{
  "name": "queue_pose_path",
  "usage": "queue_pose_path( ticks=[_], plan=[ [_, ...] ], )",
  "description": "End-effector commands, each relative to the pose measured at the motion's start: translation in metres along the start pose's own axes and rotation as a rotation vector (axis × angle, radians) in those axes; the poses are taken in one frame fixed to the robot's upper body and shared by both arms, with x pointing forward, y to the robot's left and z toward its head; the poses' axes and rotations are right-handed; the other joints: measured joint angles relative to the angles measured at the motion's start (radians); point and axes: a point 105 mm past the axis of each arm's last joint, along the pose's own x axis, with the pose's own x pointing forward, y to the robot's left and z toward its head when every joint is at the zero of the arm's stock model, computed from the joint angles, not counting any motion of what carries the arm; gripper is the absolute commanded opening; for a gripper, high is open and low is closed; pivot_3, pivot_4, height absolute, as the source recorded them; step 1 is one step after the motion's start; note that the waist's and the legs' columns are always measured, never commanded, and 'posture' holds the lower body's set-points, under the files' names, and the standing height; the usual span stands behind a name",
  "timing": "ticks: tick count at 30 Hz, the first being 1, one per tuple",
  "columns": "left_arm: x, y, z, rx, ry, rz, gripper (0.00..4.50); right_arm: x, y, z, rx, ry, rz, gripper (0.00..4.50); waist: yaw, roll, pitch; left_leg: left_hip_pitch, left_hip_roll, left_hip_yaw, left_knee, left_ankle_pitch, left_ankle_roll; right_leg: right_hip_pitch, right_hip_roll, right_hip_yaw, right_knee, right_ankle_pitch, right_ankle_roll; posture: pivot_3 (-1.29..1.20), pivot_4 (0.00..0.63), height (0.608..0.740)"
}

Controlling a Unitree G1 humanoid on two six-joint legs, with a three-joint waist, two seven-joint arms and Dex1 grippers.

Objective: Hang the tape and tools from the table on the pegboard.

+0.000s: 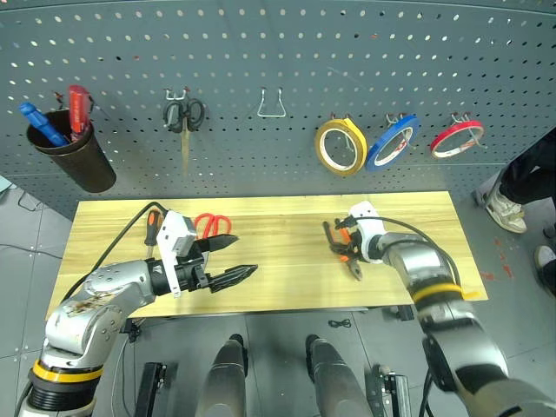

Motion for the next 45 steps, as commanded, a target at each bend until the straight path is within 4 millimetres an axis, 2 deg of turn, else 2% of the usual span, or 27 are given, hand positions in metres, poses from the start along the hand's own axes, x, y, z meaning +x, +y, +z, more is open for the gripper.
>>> queue_pose_path(
  ticks=[1, 3, 5, 7, 10, 12, 18, 21, 26, 32, 40, 44, 45],
  plan=[
    [-0.006, -0.015, 0.03, -0.055, -0.132, -0.014, 4.5, -0.05, 0.044, 0.1, -0.136, -0.38, 0.107, 2.89, -0.003, 0.0, 0.0, 0.0, 0.0, 0.0, 0.0, 0.0, 0.0, -0.002, 0.0, -0.001, 0.001, 0.001, -0.001, 0.2, 0.321, 0.74],
    [-0.009, -0.022, 0.045, -0.104, -0.205, -0.015, 4.5, -0.08, 0.066, 0.145, -0.199, -0.594, 0.123, 2.89, -0.003, 0.0, 0.0, -0.002, 0.002, 0.0, 0.0, 0.0, 0.0, -0.005, 0.0, -0.004, 0.002, 0.002, -0.004, 0.2, 0.316, 0.74],
    [-0.014, -0.022, 0.059, -0.134, -0.261, 0.007, 4.5, -0.104, 0.078, 0.179, -0.252, -0.766, 0.108, 2.89, 0.0, 0.0, 0.0, -0.003, 0.003, -0.002, 0.0, 0.001, -0.001, -0.006, 0.0, -0.008, 0.002, 0.003, -0.005, 0.2, 0.314, 0.74],
    [-0.018, -0.019, 0.068, -0.154, -0.293, 0.029, 4.5, -0.114, 0.083, 0.198, -0.279, -0.851, 0.09, 2.89, 0.006, 0.0, 0.0, -0.002, 0.004, -0.003, 0.0, 0.003, -0.005, -0.005, 0.0, -0.011, 0.002, 0.004, -0.005, 0.2, 0.314, 0.74],
    [-0.026, -0.007, 0.089, -0.158, -0.379, 0.096, 4.5, -0.127, 0.081, 0.241, -0.34, -1.03, -0.026, 2.89, 0.019, -0.001, -0.001, -0.001, 0.004, -0.005, 0.001, 0.004, -0.006, -0.001, -0.002, -0.017, 0.001, 0.004, -0.006, 0.21, 0.314, 0.74],
    [-0.028, -0.002, 0.098, -0.163, -0.415, 0.118, 4.5, -0.133, 0.084, 0.261, -0.37, -1.131, -0.053, 2.89, 0.025, -0.001, -0.001, -0.001, 0.003, -0.005, 0.001, 0.006, -0.009, -0.001, -0.003, -0.018, 0.0, 0.004, -0.006, 0.22, 0.317, 0.74],
    [-0.035, 0.004, 0.119, -0.141, -0.48, 0.139, 4.5, -0.14, 0.08, 0.298, -0.413, -1.331, -0.183, 2.89, 0.032, -0.001, -0.001, -0.002, 0.004, -0.005, -0.002, 0.006, -0.01, -0.004, -0.005, -0.023, 0.001, 0.005, -0.008, 0.24, 0.318, 0.74],
    [-0.039, 0.007, 0.131, -0.136, -0.529, 0.148, 4.5, -0.136, 0.079, 0.308, -0.416, -1.372, -0.211, 2.89, 0.04, -0.001, -0.001, -0.003, 0.006, -0.004, -0.006, 0.008, -0.013, -0.01, -0.005, -0.029, 0.001, 0.007, -0.011, 0.24, 0.317, 0.74],
    [-0.043, 0.012, 0.153, -0.147, -0.634, 0.155, 4.5, -0.128, 0.078, 0.312, -0.407, -1.409, -0.238, 2.89, 0.048, -0.001, -0.001, -0.003, 0.013, -0.004, -0.011, 0.01, -0.016, -0.013, -0.005, -0.046, 0.0, 0.012, -0.02, 0.25, 0.314, 0.74],
    [-0.047, 0.014, 0.169, -0.163, -0.705, 0.152, 4.5, -0.119, 0.075, 0.316, -0.378, -1.425, -0.256, 2.89, 0.056, -0.001, -0.001, -0.003, 0.014, -0.004, -0.011, 0.011, -0.017, -0.013, -0.005, -0.049, 0.001, 0.013, -0.022, 0.26, 0.314, 0.74],
    [-0.046, 0.013, 0.174, -0.161, -0.706, 0.144, 4.5, -0.087, 0.056, 0.296, -0.318, -1.335, -0.322, 2.89, 0.06, -0.001, -0.001, -0.002, 0.014, -0.004, -0.011, 0.013, -0.021, -0.013, -0.005, -0.049, 0.0, 0.014, -0.022, 0.27, 0.314, 0.74],
    [-0.044, 0.012, 0.17, -0.157, -0.68, 0.144, 4.5, -0.072, 0.05, 0.282, -0.319, -1.282, -0.344, 2.89, 0.061, -0.001, -0.001, -0.001, 0.014, -0.004, -0.012, 0.017, -0.022, -0.013, -0.004, -0.049, 0.001, 0.016, -0.024, 0.27, 0.316, 0.74],
    [-0.043, 0.012, 0.168, -0.158, -0.674, 0.144, 4.5, -0.071, 0.049, 0.28, -0.319, -1.274, -0.35, 3.39, 0.061, -0.001, -0.001, -0.001, 0.014, -0.005, -0.012, 0.018, -0.023, -0.013, -0.004, -0.05, 0.001, 0.017, -0.024, 0.27, 0.316, 0.74]
  ],
)
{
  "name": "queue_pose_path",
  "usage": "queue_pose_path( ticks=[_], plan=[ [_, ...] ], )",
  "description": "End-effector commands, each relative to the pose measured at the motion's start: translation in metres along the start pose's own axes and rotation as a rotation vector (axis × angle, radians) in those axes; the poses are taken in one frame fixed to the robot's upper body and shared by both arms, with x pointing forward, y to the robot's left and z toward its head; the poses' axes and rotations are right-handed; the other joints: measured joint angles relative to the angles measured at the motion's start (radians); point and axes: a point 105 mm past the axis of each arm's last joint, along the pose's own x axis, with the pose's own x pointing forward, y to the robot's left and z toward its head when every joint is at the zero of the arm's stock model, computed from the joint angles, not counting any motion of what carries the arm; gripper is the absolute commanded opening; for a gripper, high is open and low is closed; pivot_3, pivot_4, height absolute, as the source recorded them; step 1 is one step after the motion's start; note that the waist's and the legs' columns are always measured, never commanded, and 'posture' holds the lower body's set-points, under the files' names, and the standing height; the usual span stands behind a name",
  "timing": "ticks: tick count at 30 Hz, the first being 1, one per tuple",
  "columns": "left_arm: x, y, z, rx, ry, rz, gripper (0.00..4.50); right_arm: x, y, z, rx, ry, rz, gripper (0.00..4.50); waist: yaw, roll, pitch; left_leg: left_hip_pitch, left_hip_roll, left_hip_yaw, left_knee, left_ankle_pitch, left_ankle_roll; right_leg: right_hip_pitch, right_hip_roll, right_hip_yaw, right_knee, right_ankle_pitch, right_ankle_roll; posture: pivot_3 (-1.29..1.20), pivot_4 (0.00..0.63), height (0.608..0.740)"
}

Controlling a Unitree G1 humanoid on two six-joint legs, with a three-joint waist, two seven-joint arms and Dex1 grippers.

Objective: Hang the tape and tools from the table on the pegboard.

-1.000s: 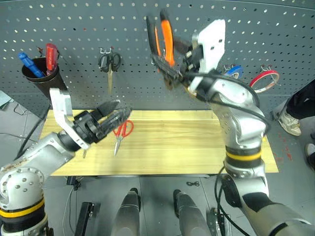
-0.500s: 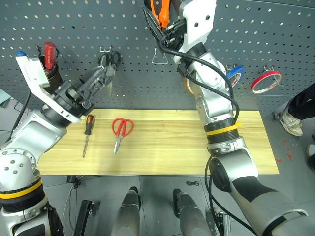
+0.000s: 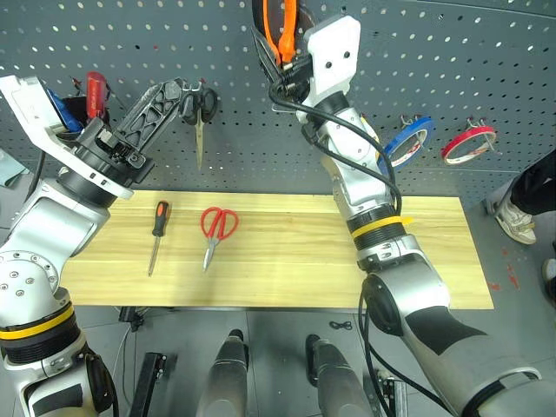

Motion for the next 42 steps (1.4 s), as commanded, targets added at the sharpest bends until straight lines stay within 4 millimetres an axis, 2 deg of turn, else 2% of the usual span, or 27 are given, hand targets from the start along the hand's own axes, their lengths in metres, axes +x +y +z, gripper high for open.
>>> queue_pose_path(
  ticks=[1, 3, 9, 13, 17, 21, 25, 27, 30, 33, 34, 37, 42],
  plan=[
    [-0.001, -0.009, 0.005, 0.034, -0.001, -0.031, 4.5, -0.004, -0.009, 0.0, -0.026, -0.012, -0.044, 3.92, -0.001, 0.0, 0.0, 0.0, 0.0, 0.0, 0.0, 0.001, 0.0, 0.0, 0.0, 0.0, 0.0, 0.001, 0.0, 0.27, 0.317, 0.74],
    [-0.001, -0.009, 0.004, 0.032, 0.002, -0.031, 4.5, -0.005, -0.009, 0.0, -0.028, -0.01, -0.042, 4.45, -0.001, 0.0, 0.0, 0.0, 0.0, 0.0, 0.0, 0.002, 0.0, 0.0, 0.0, 0.0, 0.0, 0.001, 0.0, 0.27, 0.317, 0.74],
    [-0.001, -0.008, 0.002, 0.025, 0.007, -0.032, 4.5, -0.01, -0.012, 0.001, -0.042, -0.013, -0.037, 4.45, -0.002, 0.0, 0.0, 0.0, 0.0, 0.0, 0.0, 0.004, 0.001, 0.0, 0.0, 0.0, 0.0, 0.003, 0.0, 0.25, 0.318, 0.74],
    [-0.004, -0.006, -0.006, 0.023, 0.052, -0.029, 4.5, -0.017, -0.015, 0.003, -0.039, -0.01, -0.012, 4.45, -0.002, 0.0, 0.0, 0.0, 0.0, 0.0, -0.001, 0.004, 0.001, 0.0, 0.0, 0.0, 0.0, 0.003, 0.0, 0.24, 0.32, 0.74],
    [-0.021, -0.001, -0.039, 0.061, 0.227, -0.001, 4.5, -0.042, -0.013, 0.006, -0.001, 0.064, 0.134, 4.45, -0.002, 0.0, 0.0, 0.0, 0.0, 0.0, -0.004, 0.004, 0.001, 0.0, 0.0, 0.0, -0.001, 0.002, 0.0, 0.24, 0.325, 0.74],
    [-0.032, 0.009, -0.056, 0.106, 0.3, 0.048, 4.5, -0.063, -0.022, 0.015, -0.013, 0.132, 0.192, 4.45, -0.001, 0.0, 0.0, 0.0, 0.0, 0.0, -0.005, 0.004, 0.001, -0.001, 0.0, 0.0, -0.002, 0.002, 0.0, 0.23, 0.333, 0.74],
    [-0.041, 0.028, -0.077, 0.195, 0.396, 0.15, 4.5, -0.079, -0.022, 0.022, 0.039, 0.213, 0.268, 4.45, -0.008, 0.0, 0.0, 0.001, 0.0, 0.0, -0.005, 0.004, 0.001, -0.001, 0.001, 0.001, -0.002, 0.002, 0.0, 0.21, 0.338, 0.74],
    [-0.05, 0.048, -0.097, 0.265, 0.486, 0.261, 4.5, -0.096, -0.005, 0.019, 0.131, 0.289, 0.4, 4.45, -0.011, 0.0, 0.0, 0.001, 0.001, 0.0, -0.005, 0.004, 0.001, 0.0, 0.001, 0.001, -0.002, 0.002, 0.0, 0.2, 0.34, 0.74],
    [-0.061, 0.07, -0.127, 0.352, 0.586, 0.406, 4.5, -0.133, 0.023, 0.015, 0.287, 0.421, 0.62, 4.45, -0.009, 0.0, 0.0, 0.001, 0.001, 0.0, -0.005, 0.004, 0.001, 0.0, 0.001, 0.001, -0.002, 0.001, 0.001, 0.18, 0.342, 0.74],
    [-0.069, 0.085, -0.15, 0.421, 0.638, 0.52, 4.5, -0.161, 0.041, 0.017, 0.376, 0.493, 0.781, 4.45, -0.008, 0.0, 0.001, -0.001, 0.0, 0.0, -0.004, 0.004, 0.001, 0.0, 0.0, 0.001, -0.004, 0.001, 0.001, 0.16, 0.343, 0.74],
    [-0.071, 0.088, -0.154, 0.443, 0.654, 0.535, 4.5, -0.165, 0.043, 0.018, 0.389, 0.502, 0.802, 4.45, -0.008, 0.0, 0.001, -0.001, 0.0, 0.0, -0.003, 0.004, 0.001, 0.0, 0.0, 0.001, -0.004, 0.001, 0.001, 0.16, 0.343, 0.74],
    [-0.086, 0.113, -0.173, 0.478, 0.726, 0.704, 4.5, -0.178, 0.048, 0.009, 0.382, 0.546, 0.854, 4.45, -0.011, 0.0, 0.001, -0.001, 0.0, 0.0, -0.002, 0.004, 0.001, 0.0, 0.001, 0.001, -0.004, 0.0, 0.003, 0.15, 0.349, 0.74],
    [-0.104, 0.137, -0.198, 0.487, 0.793, 0.849, 4.5, -0.174, 0.054, 0.007, 0.375, 0.536, 0.892, 4.45, -0.023, 0.0, 0.001, 0.0, 0.0, 0.0, 0.0, 0.004, 0.002, 0.0, 0.001, 0.001, -0.003, -0.002, 0.008, 0.12, 0.344, 0.74]
  ],
)
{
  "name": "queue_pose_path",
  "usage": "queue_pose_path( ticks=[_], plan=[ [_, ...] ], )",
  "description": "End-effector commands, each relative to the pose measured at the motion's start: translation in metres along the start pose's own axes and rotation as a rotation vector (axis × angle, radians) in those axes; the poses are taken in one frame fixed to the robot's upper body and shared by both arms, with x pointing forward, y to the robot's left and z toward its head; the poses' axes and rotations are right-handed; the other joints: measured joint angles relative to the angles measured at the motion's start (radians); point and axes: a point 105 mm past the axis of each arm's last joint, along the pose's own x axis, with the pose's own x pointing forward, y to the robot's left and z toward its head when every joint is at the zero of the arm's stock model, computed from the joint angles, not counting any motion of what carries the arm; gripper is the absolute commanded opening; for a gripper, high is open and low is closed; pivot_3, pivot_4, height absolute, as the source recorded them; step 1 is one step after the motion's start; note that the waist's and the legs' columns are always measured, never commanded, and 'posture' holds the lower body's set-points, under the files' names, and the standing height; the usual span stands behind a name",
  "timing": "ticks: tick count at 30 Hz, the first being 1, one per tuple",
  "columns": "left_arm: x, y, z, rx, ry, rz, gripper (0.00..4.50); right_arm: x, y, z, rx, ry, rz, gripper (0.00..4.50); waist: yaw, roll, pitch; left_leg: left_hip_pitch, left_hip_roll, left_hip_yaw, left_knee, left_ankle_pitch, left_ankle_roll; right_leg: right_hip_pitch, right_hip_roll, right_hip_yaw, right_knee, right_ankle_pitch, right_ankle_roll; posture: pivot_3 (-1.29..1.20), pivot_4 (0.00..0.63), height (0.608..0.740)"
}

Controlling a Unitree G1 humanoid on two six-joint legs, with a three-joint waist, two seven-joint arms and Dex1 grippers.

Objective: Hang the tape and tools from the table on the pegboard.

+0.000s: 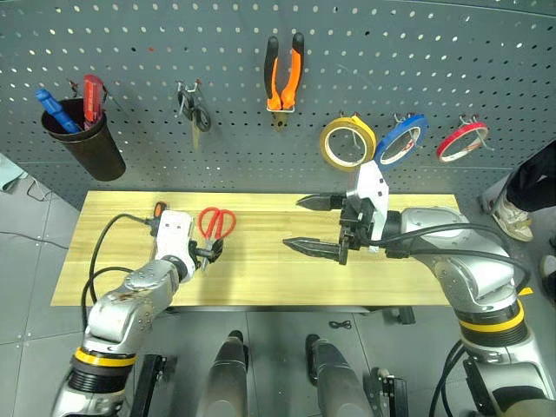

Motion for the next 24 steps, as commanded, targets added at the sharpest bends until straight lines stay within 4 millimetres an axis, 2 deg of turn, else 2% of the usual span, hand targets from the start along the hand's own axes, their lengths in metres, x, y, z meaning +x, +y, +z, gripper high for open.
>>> queue_pose_path(
  ticks=[1, 5, 12, 15, 22, 23, 24],
  plan=[
    [0.01, 0.008, -0.009, 0.044, 0.016, 0.09, 4.5, 0.005, 0.002, 0.013, -0.083, -0.027, 0.028, 4.45, -0.002, 0.0, 0.0, 0.0, 0.0, 0.0, 0.0, 0.0, 0.0, 0.0, 0.0, 0.0, 0.0, 0.0, 0.0, 0.12, 0.343, 0.74],
    [0.023, 0.002, -0.019, 0.025, 0.033, 0.077, 4.5, 0.01, 0.003, 0.019, -0.089, -0.041, 0.022, 4.45, -0.004, 0.0, 0.0, 0.0, 0.0, 0.0, 0.0, 0.0, 0.0, 0.0, 0.0, 0.0, 0.001, 0.001, -0.002, 0.1, 0.342, 0.74],
    [0.04, -0.007, -0.023, 0.007, 0.051, 0.066, 4.5, 0.009, 0.009, 0.021, -0.093, -0.032, 0.038, 4.45, -0.009, 0.0, 0.0, -0.001, -0.001, 0.0, 0.001, 0.0, 0.0, 0.0, -0.001, 0.0, 0.0, 0.004, -0.006, 0.09, 0.346, 0.74],
    [0.041, -0.007, -0.026, 0.016, 0.067, 0.062, 3.74, 0.009, 0.008, 0.023, -0.092, -0.035, 0.033, 4.5, -0.017, 0.0, 0.0, -0.001, -0.001, 0.0, 0.001, 0.0, 0.0, 0.0, -0.001, 0.0, 0.001, 0.004, -0.005, 0.09, 0.361, 0.74],
    [0.037, 0.005, -0.032, 0.024, 0.087, 0.096, 0.37, 0.01, 0.006, 0.022, -0.083, -0.037, 0.023, 4.5, -0.02, -0.001, 0.0, 0.0, -0.001, 0.0, 0.0, 0.0, 0.0, 0.0, -0.001, 0.0, 0.001, 0.001, -0.002, 0.1, 0.374, 0.74],
    [0.036, 0.005, -0.032, 0.024, 0.086, 0.097, 0.1, 0.01, 0.006, 0.021, -0.083, -0.037, 0.022, 4.5, -0.02, -0.001, 0.0, 0.0, -0.001, 0.0, 0.0, 0.0, 0.0, 0.0, -0.001, 0.0, 0.001, 0.001, -0.002, 0.1, 0.374, 0.74],
    [0.036, 0.006, -0.032, 0.023, 0.086, 0.097, 0.11, 0.01, 0.005, 0.021, -0.082, -0.036, 0.021, 4.5, -0.019, -0.001, 0.0, 0.0, -0.001, 0.0, 0.0, 0.0, 0.0, 0.0, -0.001, 0.0, 0.001, 0.001, -0.002, 0.1, 0.374, 0.74]
  ],
)
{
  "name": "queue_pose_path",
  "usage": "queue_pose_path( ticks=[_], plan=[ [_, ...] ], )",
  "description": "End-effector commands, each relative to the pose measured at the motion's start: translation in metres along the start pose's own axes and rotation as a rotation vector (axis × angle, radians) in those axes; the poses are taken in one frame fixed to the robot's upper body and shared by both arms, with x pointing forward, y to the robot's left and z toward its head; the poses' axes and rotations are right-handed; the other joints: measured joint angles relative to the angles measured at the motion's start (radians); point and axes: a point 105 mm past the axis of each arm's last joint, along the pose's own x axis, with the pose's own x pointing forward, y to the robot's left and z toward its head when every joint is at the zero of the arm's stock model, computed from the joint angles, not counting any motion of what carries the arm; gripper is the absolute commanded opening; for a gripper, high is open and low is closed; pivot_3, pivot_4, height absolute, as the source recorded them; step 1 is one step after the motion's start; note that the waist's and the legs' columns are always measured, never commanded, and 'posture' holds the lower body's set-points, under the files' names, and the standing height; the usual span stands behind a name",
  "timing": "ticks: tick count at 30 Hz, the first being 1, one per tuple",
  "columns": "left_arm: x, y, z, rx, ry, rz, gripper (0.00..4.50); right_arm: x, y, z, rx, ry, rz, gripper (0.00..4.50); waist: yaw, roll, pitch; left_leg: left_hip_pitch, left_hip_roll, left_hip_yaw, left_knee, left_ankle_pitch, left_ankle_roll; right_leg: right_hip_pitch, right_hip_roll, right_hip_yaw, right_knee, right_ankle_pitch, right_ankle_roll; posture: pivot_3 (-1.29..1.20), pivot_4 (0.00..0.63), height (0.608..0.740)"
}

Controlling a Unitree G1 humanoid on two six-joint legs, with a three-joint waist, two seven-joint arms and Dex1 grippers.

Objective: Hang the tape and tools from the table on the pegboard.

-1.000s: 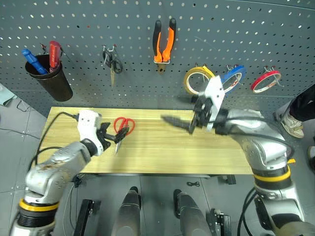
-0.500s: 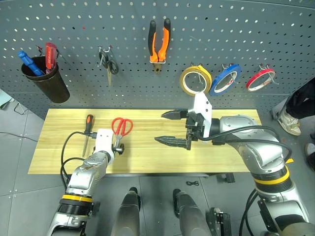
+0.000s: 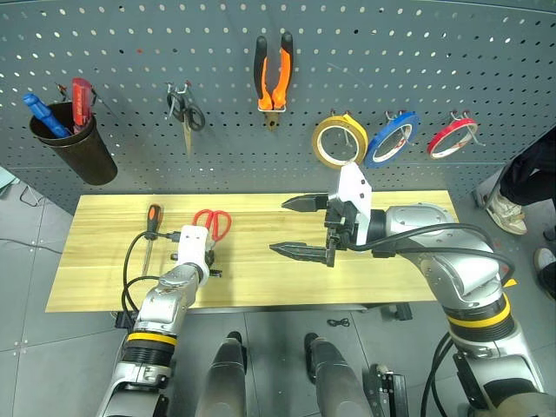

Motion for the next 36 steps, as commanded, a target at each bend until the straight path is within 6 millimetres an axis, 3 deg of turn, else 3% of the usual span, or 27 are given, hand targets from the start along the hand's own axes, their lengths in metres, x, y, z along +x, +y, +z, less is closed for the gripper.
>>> queue_pose_path(
  ticks=[1, 6, 12, 15, 20, 23, 29, 36],
  plan=[
    [-0.003, 0.004, -0.005, 0.001, 0.012, 0.011, 0.11, -0.002, 0.001, 0.01, -0.032, -0.032, 0.0, 4.5, 0.001, 0.0, 0.0, 0.0, 0.0, 0.0, 0.0, 0.0, 0.0, 0.0, 0.0, 0.0, 0.0, 0.0, 0.0, 0.1, 0.374, 0.74],
    [-0.011, -0.003, 0.01, 0.032, -0.074, -0.031, 0.11, -0.005, -0.005, 0.008, -0.044, -0.027, -0.028, 4.5, 0.0, 0.0, 0.0, 0.0, 0.0, 0.0, 0.0, 0.0, 0.0, 0.0, 0.0, 0.0, 0.0, 0.0, 0.0, 0.1, 0.374, 0.74],
    [-0.059, -0.012, 0.04, 0.17, -0.304, -0.111, 0.11, -0.021, -0.011, 0.013, -0.089, -0.062, -0.104, 4.5, 0.004, -0.001, 0.001, 0.0, 0.0, 0.0, -0.001, 0.0, 0.0, 0.0, 0.0, 0.0, 0.0, 0.0, 0.0, 0.12, 0.359, 0.74],
    [-0.101, -0.012, 0.066, 0.2, -0.526, -0.064, 0.11, -0.03, -0.015, 0.028, -0.094, -0.124, -0.156, 4.5, 0.002, -0.001, 0.001, 0.0, 0.0, 0.0, -0.001, 0.0, 0.0, 0.0, 0.0, 0.001, -0.002, 0.0, 0.0, 0.13, 0.349, 0.74],
    [-0.143, -0.031, 0.078, 0.217, -0.693, -0.083, 0.11, -0.032, -0.018, 0.062, -0.098, -0.238, -0.178, 4.5, 0.002, -0.001, 0.001, 0.0, 0.001, 0.001, -0.001, 0.0, 0.0, 0.0, 0.0, 0.001, -0.002, 0.0, 0.001, 0.13, 0.34, 0.74],
    [-0.16, -0.033, 0.093, 0.258, -0.782, -0.033, 0.11, -0.033, -0.019, 0.078, -0.104, -0.277, -0.168, 4.5, 0.004, -0.001, 0.001, 0.0, 0.001, 0.001, -0.001, 0.0, 0.0, 0.0, 0.0, 0.001, -0.002, -0.001, 0.003, 0.13, 0.337, 0.74],
    [-0.177, -0.022, 0.122, 0.261, -0.9, 0.086, 0.11, -0.034, -0.015, 0.098, -0.103, -0.333, -0.114, 4.5, 0.006, -0.001, 0.001, -0.002, 0.001, 0.001, 0.0, 0.0, 0.0, 0.0, 0.0, 0.0, -0.004, -0.001, 0.003, 0.14, 0.325, 0.74],
    [-0.178, -0.008, 0.145, 0.254, -0.953, 0.183, 0.11, -0.036, -0.018, 0.116, -0.112, -0.4, -0.098, 4.5, 0.006, -0.001, 0.001, -0.002, 0.001, 0.001, 0.0, 0.0, 0.001, 0.0, 0.0, 0.0, -0.004, 0.001, 0.001, 0.16, 0.312, 0.74]
  ],
)
